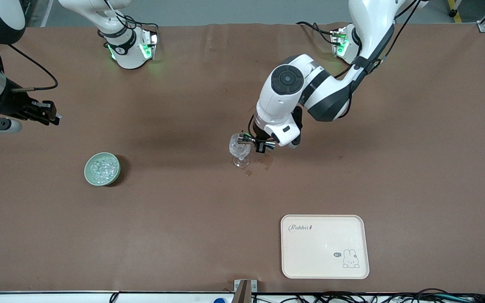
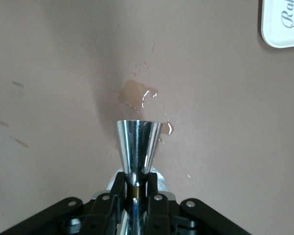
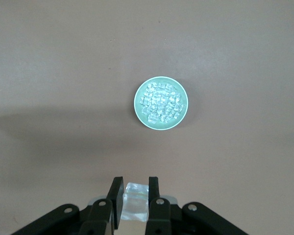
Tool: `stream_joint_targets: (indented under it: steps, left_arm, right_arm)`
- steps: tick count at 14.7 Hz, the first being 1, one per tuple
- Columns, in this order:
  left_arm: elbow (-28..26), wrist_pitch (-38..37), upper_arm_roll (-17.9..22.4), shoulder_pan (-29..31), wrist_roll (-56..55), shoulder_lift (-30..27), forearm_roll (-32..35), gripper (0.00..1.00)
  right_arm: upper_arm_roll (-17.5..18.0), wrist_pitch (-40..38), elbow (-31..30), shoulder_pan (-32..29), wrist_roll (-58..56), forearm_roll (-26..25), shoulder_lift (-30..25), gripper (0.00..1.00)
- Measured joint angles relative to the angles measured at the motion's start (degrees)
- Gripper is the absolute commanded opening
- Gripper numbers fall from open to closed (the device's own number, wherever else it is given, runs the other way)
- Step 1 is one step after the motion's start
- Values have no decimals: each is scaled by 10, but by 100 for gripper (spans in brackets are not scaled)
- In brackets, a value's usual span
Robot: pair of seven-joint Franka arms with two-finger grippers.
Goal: Pour wine and add ice with both arms
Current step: 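Hold the jigger tilted over the glass with the left gripper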
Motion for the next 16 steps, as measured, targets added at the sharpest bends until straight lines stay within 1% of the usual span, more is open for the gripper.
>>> stream_joint_targets:
  steps: [4, 8, 12, 13, 14, 16]
  left_arm:
    - [2, -9, 2, -6, 0, 0, 5, 0]
    - [18, -29, 3, -12, -16, 0, 29, 0]
    - [21, -32, 5, -9, -18, 0, 30, 0]
    - [21, -32, 5, -4, -18, 0, 25, 0]
    - [23, -32, 5, 3, -14, 0, 6, 0]
    - [34, -32, 5, 21, 26, 0, -72, 0]
  right_arm:
    - [0, 0, 0, 0, 0, 0, 0, 6]
    - [1, 4, 0, 3, 0, 0, 0, 6]
    - [1, 6, 0, 6, 0, 0, 0, 6]
    - [1, 6, 0, 6, 0, 0, 0, 6]
    - [1, 6, 0, 6, 0, 0, 0, 6]
    - [0, 8, 0, 6, 0, 0, 0, 6]
